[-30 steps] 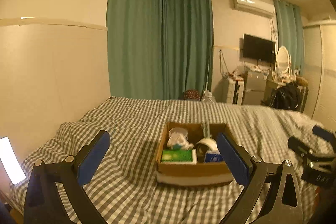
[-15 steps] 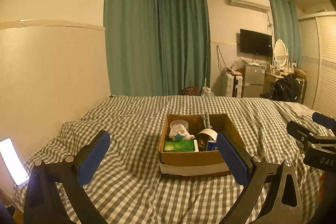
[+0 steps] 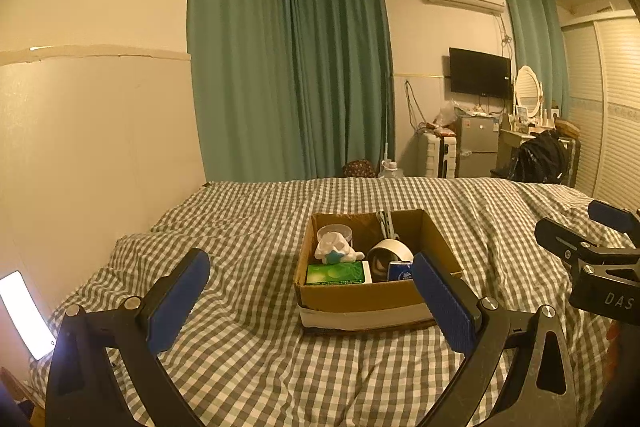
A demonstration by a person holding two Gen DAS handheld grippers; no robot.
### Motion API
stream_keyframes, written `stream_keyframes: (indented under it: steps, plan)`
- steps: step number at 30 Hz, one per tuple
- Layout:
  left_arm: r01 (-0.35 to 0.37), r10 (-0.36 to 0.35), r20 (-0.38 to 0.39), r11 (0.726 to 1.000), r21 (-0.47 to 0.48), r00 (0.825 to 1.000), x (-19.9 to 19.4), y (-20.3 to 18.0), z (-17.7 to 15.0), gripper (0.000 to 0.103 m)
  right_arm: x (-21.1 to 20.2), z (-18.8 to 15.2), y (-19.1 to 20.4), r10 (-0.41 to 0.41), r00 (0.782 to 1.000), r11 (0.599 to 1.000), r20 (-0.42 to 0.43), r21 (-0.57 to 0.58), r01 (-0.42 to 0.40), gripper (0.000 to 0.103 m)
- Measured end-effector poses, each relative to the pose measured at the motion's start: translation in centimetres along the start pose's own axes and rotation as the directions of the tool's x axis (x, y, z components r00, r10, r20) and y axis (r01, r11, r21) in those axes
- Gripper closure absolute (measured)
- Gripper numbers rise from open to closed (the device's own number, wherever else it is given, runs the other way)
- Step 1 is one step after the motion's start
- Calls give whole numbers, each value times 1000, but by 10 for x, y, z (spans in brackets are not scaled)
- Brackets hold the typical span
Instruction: Organize objects
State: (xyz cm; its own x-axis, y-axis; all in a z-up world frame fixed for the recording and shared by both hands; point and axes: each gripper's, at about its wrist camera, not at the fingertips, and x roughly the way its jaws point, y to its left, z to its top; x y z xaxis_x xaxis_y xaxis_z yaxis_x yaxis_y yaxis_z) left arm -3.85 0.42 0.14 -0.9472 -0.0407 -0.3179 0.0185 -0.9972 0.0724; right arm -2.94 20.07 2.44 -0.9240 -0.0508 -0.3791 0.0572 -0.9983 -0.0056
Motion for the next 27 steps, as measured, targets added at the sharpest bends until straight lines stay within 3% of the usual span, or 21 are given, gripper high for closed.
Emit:
stream_keyframes:
  steps: [27]
  plan:
    - [0, 0, -28, 1000, 0, 1000, -2, 0, -3, 0, 2, -3, 6, -6, 1000, 1000, -13, -2, 6, 0]
